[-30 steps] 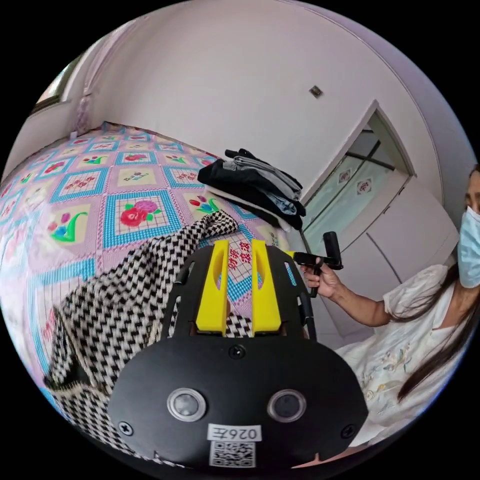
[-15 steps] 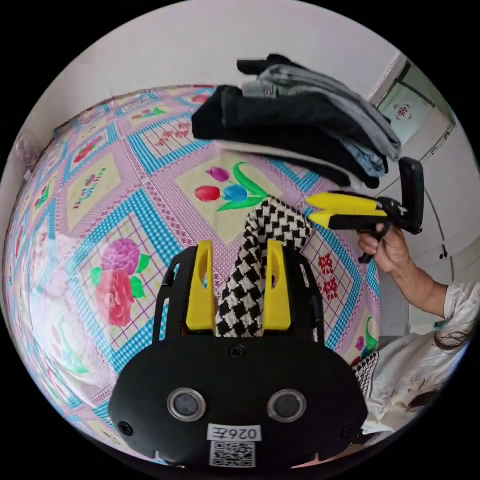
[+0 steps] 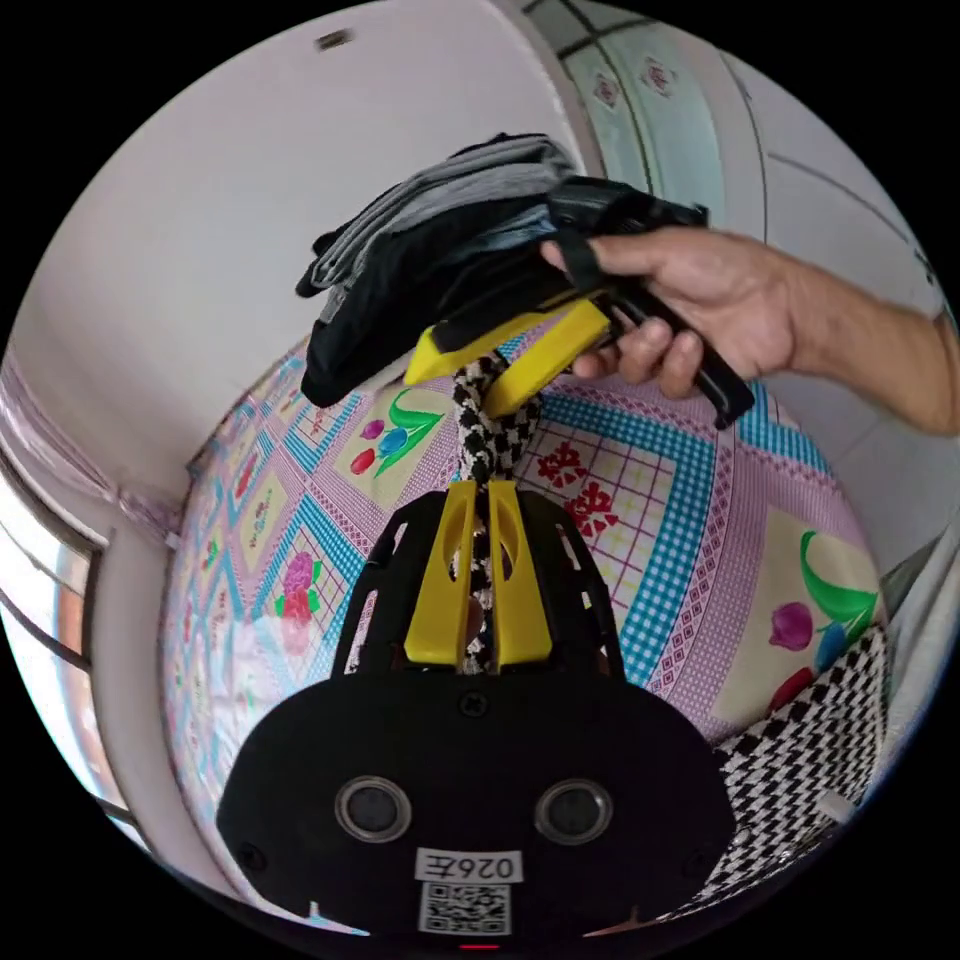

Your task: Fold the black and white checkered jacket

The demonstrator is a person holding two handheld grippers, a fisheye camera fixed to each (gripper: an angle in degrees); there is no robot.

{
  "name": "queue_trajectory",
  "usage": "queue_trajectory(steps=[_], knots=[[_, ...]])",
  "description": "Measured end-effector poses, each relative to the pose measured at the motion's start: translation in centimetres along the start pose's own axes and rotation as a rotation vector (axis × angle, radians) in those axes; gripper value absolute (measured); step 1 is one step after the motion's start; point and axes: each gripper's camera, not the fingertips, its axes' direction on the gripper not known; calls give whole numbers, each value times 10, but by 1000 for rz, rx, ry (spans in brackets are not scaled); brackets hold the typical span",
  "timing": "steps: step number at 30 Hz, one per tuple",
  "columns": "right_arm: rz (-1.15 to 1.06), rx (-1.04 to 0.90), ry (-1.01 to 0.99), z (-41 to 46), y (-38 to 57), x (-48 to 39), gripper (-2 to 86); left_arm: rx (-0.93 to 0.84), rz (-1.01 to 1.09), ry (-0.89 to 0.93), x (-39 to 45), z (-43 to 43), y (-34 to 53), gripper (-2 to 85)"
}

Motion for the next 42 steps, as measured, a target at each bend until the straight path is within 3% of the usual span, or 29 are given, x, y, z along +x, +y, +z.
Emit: queue_trajectory(steps=[3, 6, 10, 13, 17, 23, 25, 27, 32, 42], knots=[[64, 12, 81, -8, 12, 13, 115, -27, 159, -41, 54, 2, 2, 2], [148, -5, 120, -8, 20, 34, 44, -64, 254, -116, 86, 7, 5, 2], [134, 8, 171, -26, 39, 51, 5, 6, 197, -141, 65, -11, 9, -1], [156, 40, 171, -45, 58, 61, 25, 99, -38, -43, -3, -21, 2, -2], [194, 66, 110, -62, 77, 74, 59, 124, -209, 289, -92, 21, -41, 62], [171, 155, 123, -85, 105, 67, 81, -150, -16, 577, -90, 130, -121, 171], [153, 168, 158, -85, 106, 67, 70, -252, 52, 608, -77, 147, -133, 133], [154, 179, 157, -84, 102, 70, 60, -214, 162, 606, -69, 136, -142, 56], [132, 140, 215, -74, 84, 77, 45, -269, 145, 581, -86, 133, -152, 15], [6, 278, 170, -79, 103, 59, 226, -11, 50, 664, -156, 38, -115, 5]])
